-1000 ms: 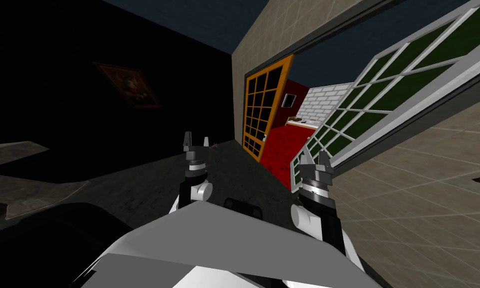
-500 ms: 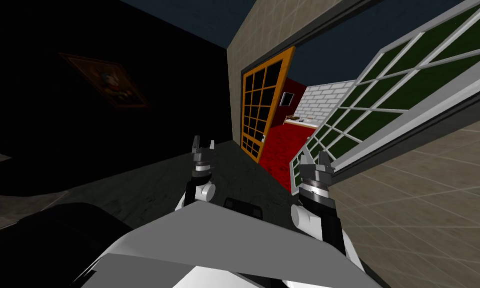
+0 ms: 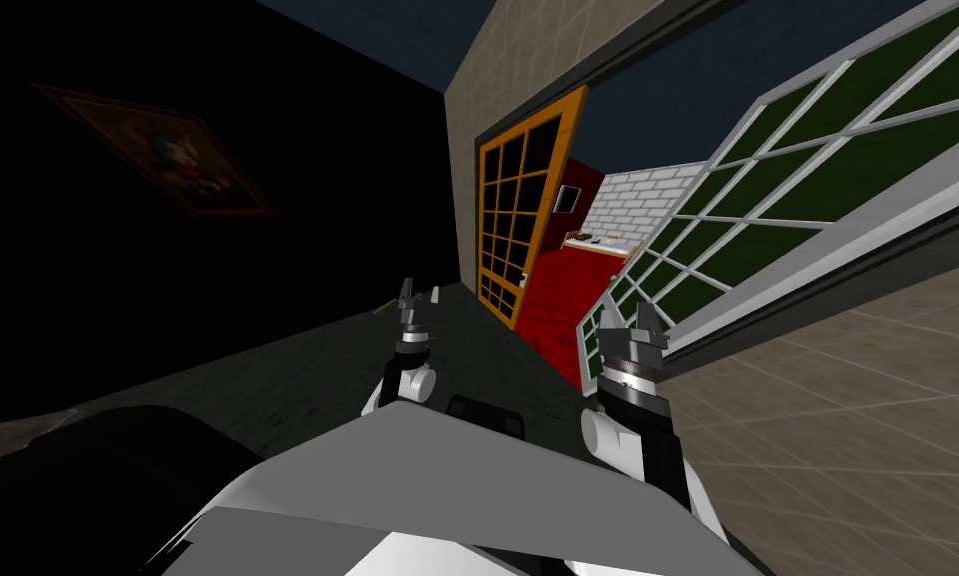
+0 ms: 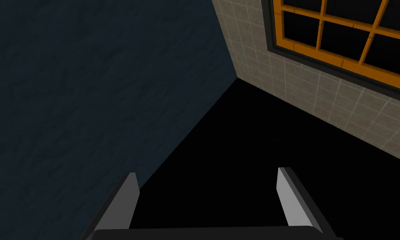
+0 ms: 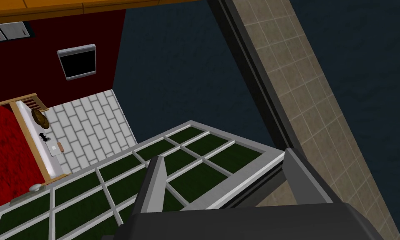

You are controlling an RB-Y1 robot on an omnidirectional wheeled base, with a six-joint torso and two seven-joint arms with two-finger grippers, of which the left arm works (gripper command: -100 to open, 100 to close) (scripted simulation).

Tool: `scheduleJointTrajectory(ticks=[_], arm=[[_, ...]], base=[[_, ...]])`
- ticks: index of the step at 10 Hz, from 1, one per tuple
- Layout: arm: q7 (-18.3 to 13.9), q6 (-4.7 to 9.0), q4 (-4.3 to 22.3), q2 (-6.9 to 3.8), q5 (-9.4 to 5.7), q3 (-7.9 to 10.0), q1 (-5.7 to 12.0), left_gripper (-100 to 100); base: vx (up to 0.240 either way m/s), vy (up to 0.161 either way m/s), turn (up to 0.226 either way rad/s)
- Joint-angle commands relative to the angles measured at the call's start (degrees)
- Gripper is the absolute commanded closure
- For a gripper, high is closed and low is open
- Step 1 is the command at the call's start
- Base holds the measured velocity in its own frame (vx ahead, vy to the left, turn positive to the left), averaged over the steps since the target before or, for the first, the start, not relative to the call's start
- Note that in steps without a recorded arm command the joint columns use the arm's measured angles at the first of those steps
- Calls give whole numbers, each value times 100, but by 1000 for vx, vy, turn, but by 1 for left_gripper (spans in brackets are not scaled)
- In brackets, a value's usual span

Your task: Push the door open

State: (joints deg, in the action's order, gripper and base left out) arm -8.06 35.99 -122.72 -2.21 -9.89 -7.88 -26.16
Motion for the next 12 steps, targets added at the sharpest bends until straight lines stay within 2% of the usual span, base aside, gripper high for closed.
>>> scheduleJointTrajectory(ticks=[1,5,12], arm=[[-174,51,236,-52,-44,-105,72,-100],[-601,147,781,-164,-170,-343,234,-100],[-1146,269,1477,-268,-330,-646,440,-100]], base=[[135,-17,-65],[148,16,-75],[102,11,-55]])
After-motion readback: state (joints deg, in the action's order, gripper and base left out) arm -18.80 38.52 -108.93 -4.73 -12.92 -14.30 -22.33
